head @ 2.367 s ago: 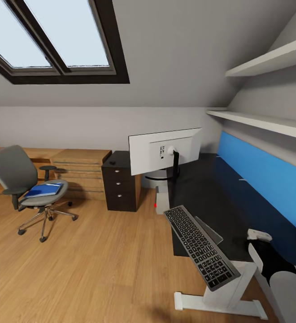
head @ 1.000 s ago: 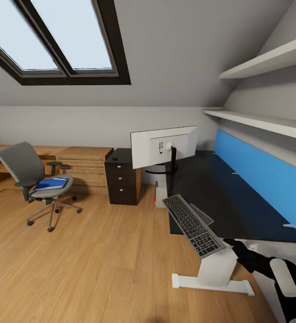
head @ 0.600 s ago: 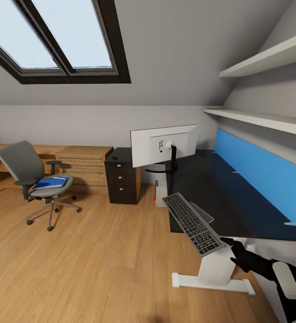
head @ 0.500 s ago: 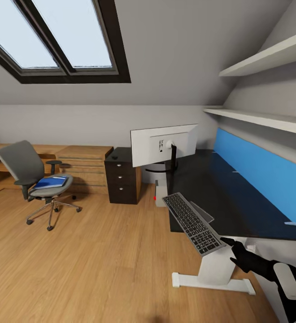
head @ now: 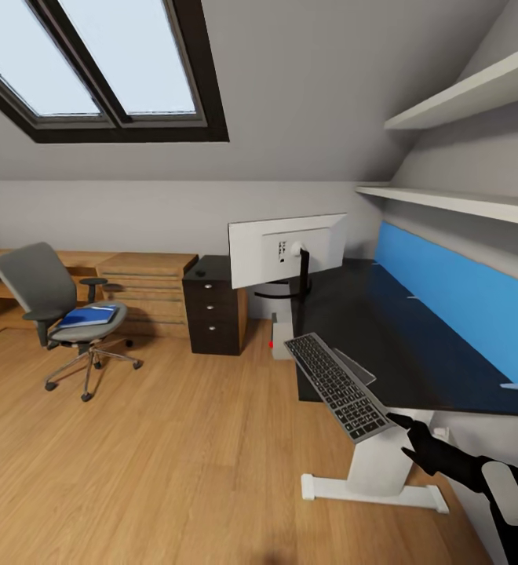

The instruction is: In the bedroom, organize the workspace by keeping the computer under the desk, ensuring the monitor is on the desk, placing the keyboard on the desk next to the monitor, placing the mouse on the desk next to the keyboard, moving the folder from the swivel chair onto the desk next to the mouse, stacking the notebook on top of the folder with the pen on top of the notebook, and positioning the swivel chair next to the desk.

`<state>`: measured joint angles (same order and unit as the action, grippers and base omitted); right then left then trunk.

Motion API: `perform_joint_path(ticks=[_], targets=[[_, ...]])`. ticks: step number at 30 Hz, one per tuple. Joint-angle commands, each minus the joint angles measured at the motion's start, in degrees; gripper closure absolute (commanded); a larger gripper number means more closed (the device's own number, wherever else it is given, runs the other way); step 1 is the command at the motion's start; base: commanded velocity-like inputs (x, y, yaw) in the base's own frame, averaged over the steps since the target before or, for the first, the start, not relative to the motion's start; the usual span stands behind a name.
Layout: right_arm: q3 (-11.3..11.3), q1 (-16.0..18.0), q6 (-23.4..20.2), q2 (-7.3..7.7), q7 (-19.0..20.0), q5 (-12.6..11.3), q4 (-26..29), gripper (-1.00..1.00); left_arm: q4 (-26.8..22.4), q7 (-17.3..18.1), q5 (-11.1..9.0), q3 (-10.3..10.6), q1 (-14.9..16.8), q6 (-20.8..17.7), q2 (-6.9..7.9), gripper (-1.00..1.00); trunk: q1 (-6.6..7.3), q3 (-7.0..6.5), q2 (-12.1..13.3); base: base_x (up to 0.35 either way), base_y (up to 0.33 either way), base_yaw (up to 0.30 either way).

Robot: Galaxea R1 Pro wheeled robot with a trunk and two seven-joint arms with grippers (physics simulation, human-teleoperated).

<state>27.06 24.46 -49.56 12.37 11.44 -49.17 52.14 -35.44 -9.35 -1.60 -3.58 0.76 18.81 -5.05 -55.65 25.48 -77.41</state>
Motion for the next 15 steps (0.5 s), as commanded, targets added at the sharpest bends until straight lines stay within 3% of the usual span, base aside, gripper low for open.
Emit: perform_joint_path(ticks=[1,3,15], targets=[[0.20,0.06,-0.30,-0.01,0.85,0.45,-0.01,-1.00,0.02,0.03,-0.16,-0.12,0.03,0.19,-0.04,-1.00,-0.23,0.25,-0.45,0.000,0.000,0.000],[0.37,0.06,-0.32,0.03,2.43,0.47,-0.02,-1.00,0.08,0.03,-0.16,-0.12,0.03,0.18,-0.05,-1.00,-0.66,0.61,-1.25,0.000,0.000,0.000],[0.53,0.06,-0.30,1.52,3.38,0.48,-0.10,-1.00,0.15,0.03,-0.26,-0.06,0.03,-0.32,-0.02,-1.00,-3.30,2.76,-6.07,0.000,0.000,0.000]])
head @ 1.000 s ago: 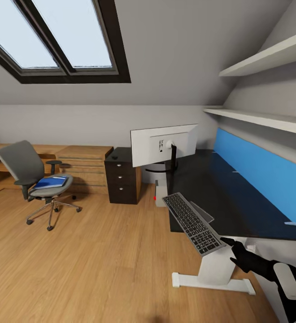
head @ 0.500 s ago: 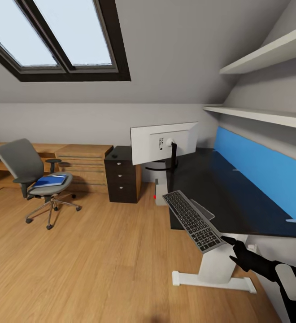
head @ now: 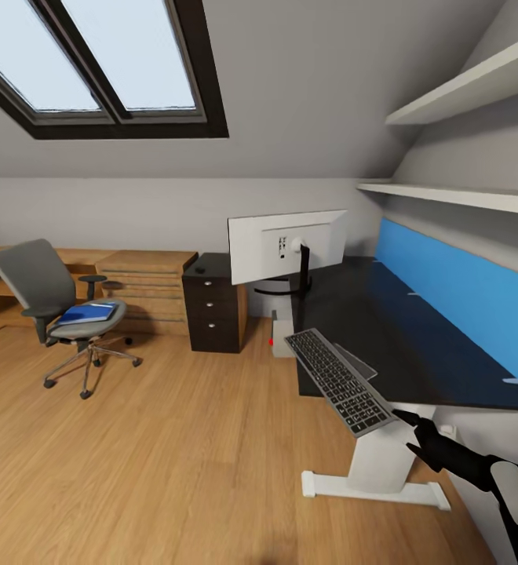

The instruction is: In the bedroom, organize the workspace by keeping the computer under the desk, ensuring the monitor is on the desk, placing the keyboard on the desk next to the monitor, placing the mouse on the desk next to the keyboard, moving the folder from the swivel chair onto the desk next to the mouse, stacking the notebook on top of the folder with the pen on top of the notebook, and positioning the swivel chair next to the desk.

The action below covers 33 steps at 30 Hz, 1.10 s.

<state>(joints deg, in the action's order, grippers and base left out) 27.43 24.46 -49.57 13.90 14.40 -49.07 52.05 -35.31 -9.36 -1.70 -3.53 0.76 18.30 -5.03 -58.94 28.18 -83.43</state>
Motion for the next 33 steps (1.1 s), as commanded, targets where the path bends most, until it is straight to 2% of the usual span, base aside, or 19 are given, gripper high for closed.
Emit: perform_joint_path(ticks=[1,5,6,7,9,10,11,12,13,14,15,18,22,26,31,33], targets=[[0.16,0.06,-0.28,0.00,0.43,0.38,-0.02,-1.00,-0.09,0.04,-0.20,-0.11,0.03,0.06,-0.03,-1.00,-0.22,0.24,-0.45,0.000,0.000,0.000],[0.17,0.06,-0.27,0.03,0.44,0.38,-0.02,-1.00,-2.38,0.04,-0.29,-0.14,0.03,-0.79,-0.04,-1.00,-1.10,0.96,-2.05,0.000,0.000,0.000],[0.15,0.06,-0.27,0.02,0.45,0.38,-0.02,-1.00,-5.33,0.04,-0.34,-0.21,0.03,-2.34,-0.10,-1.00,-1.32,1.14,-2.45,0.000,0.000,0.000],[0.15,0.06,-0.26,0.00,0.45,0.38,-0.02,-1.00,-13.96,0.06,-0.40,-0.26,0.03,-10.06,-0.34,-1.00,-1.54,1.32,-2.85,0.000,0.000,0.000],[0.16,0.06,-0.26,0.00,0.48,0.38,-0.02,-1.00,-18.90,0.09,-0.57,-0.25,0.03,-15.96,-0.74,-1.00,-1.98,1.68,-3.66,0.000,0.000,0.000],[0.16,0.06,-0.26,0.03,0.50,0.36,-0.02,-1.00,-23.92,0.10,-0.98,-0.25,0.03,-22.49,-1.30,-1.00,-2.20,1.86,-4.06,0.000,0.000,0.000],[0.16,0.06,-0.26,0.04,0.53,0.35,-0.02,-1.00,-26.39,0.13,-1.27,-0.25,0.03,-25.80,-1.58,-1.00,-2.42,2.04,-4.46,0.000,0.000,0.000],[0.17,0.06,-0.26,0.05,0.61,0.33,-0.02,-1.00,-31.22,0.19,-1.98,-0.19,0.03,-32.09,-2.08,-1.00,-2.64,2.22,-4.86,0.000,0.000,0.000],[0.17,0.06,-0.26,0.06,0.67,0.32,-0.02,-1.00,-33.48,0.21,-2.41,-0.10,0.03,-34.97,-2.28,-1.00,-2.86,2.40,-5.26,0.000,0.000,0.000],[0.17,0.06,-0.26,0.09,1.04,0.32,-0.02,-1.00,-40.98,0.27,-4.20,0.61,0.03,-43.74,-2.97,-1.00,-3.08,2.58,-5.66,0.000,0.000,0.000],[0.17,0.06,-0.26,0.11,1.28,0.34,-0.02,-1.00,-43.79,0.28,-5.09,1.17,0.03,-46.19,-3.46,-1.00,-3.30,2.76,-6.06,0.000,0.000,0.000],[0.17,0.06,-0.26,0.24,1.66,0.36,-0.02,-1.00,-48.08,0.30,-6.74,1.92,0.03,-48.84,-4.47,-1.00,-3.96,3.30,-7.27,0.000,0.000,0.000],[0.17,0.06,-0.26,0.35,1.87,0.37,-0.02,-1.00,-50.09,0.32,-7.92,2.17,0.03,-49.91,-4.94,-1.00,-4.84,4.01,-8.87,0.000,0.000,0.000],[0.17,0.06,-0.26,0.36,1.98,0.40,-0.02,-1.00,-49.16,0.28,-8.46,2.27,0.03,-50.18,-4.91,-1.00,-5.71,4.73,-10.47,0.000,0.000,0.000],[0.17,0.06,-0.26,0.53,2.40,0.38,0.04,-1.00,-47.53,0.21,-8.64,1.82,0.03,-50.11,-3.99,-1.00,-6.81,5.63,-12.48,0.000,0.000,0.000],[0.17,0.06,-0.26,1.20,4.32,0.41,0.06,-1.00,-47.00,-0.01,-8.68,1.69,0.03,-49.95,-3.52,-1.00,-7.25,5.99,-13.28,0.000,0.000,0.000]])
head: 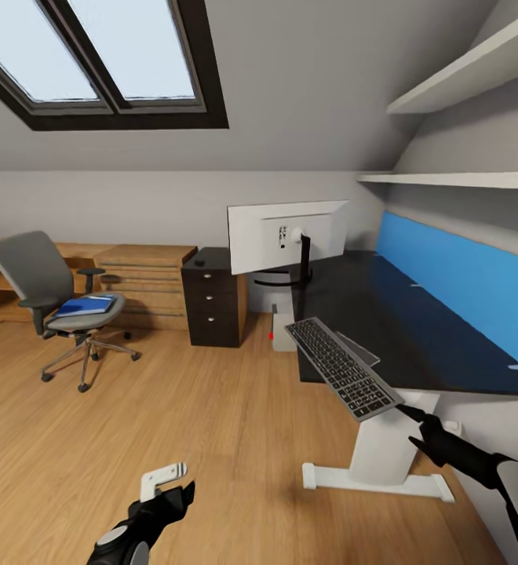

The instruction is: In the bedroom, organize the workspace by keeping the computer under the desk, ensuring the monitor is on the desk, placing the keyboard on the desk next to the monitor, placing the mouse on the desk next to the keyboard, moving the folder from the swivel chair onto the desk next to the mouse, stacking the notebook on top of the folder with the pen on top of the notebook, and positioning the swivel chair next to the desk.

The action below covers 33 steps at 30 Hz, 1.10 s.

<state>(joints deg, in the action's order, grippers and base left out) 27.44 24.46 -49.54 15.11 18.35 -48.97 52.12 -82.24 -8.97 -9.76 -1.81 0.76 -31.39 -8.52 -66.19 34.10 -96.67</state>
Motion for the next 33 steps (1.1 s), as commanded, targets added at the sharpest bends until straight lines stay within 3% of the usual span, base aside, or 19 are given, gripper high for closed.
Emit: perform_joint_path(ticks=[1,9,16,33], targets=[[0.16,0.06,-0.30,0.19,1.27,0.34,-0.01,-1.00,0.12,-0.47,-0.60,0.00,0.03,-0.19,0.03,-1.00,-0.22,0.24,-0.45,0.000,0.000,0.000],[0.16,0.06,-0.31,0.84,4.96,0.46,-0.06,-1.00,0.54,-0.58,-0.56,0.12,0.03,-0.07,0.09,-1.00,-1.98,1.68,-3.66,0.000,0.000,0.000],[0.16,-0.57,-1.88,2.87,10.57,0.39,-0.23,-1.00,0.57,-0.56,-0.53,0.36,0.03,0.00,0.02,-1.00,-3.52,2.94,-6.46,0.000,0.000,0.000],[0.07,-0.99,-2.49,3.19,12.29,0.51,-0.12,-1.00,1.55,-0.56,-0.52,0.84,0.03,0.00,0.00,-1.00,-7.03,5.81,-12.88,0.000,0.000,0.000]])
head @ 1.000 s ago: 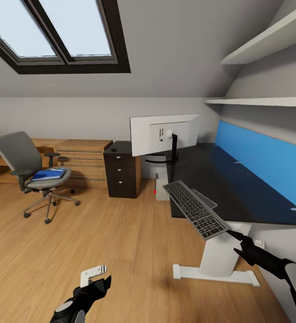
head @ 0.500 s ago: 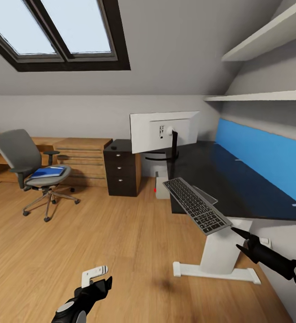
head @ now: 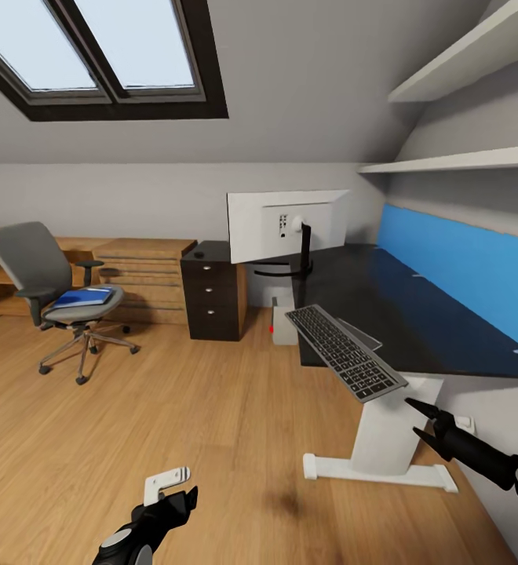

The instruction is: In the bedroom, organize the workspace by keeping the computer under the desk, ensuring the monitor is on the desk, placing the keyboard on the desk next to the monitor, placing the mouse on the desk next to the keyboard, moving the folder from the swivel chair onto the desk next to the mouse, stacking the notebook on top of the folder with the pen on top of the notebook, and positioning the swivel chair next to the desk.

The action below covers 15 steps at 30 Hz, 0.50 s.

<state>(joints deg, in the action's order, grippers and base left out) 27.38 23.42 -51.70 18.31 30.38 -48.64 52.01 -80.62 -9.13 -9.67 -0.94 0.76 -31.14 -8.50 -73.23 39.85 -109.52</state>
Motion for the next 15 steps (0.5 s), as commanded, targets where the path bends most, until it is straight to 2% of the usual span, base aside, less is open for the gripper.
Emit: perform_joint_path(ticks=[1,15], targets=[[0.14,0.05,-0.33,-0.02,0.26,0.15,0.01,-1.00,-0.07,-0.37,-0.61,-0.03,0.03,-0.28,-0.03,-1.00,0.01,0.06,-0.03,0.000,0.000,0.000],[0.05,0.05,-0.33,-0.03,2.83,0.04,0.36,-1.00,0.00,0.23,-0.61,-0.03,0.03,-0.16,0.13,-1.00,0.01,0.06,-0.03,0.017,0.003,0.000]])
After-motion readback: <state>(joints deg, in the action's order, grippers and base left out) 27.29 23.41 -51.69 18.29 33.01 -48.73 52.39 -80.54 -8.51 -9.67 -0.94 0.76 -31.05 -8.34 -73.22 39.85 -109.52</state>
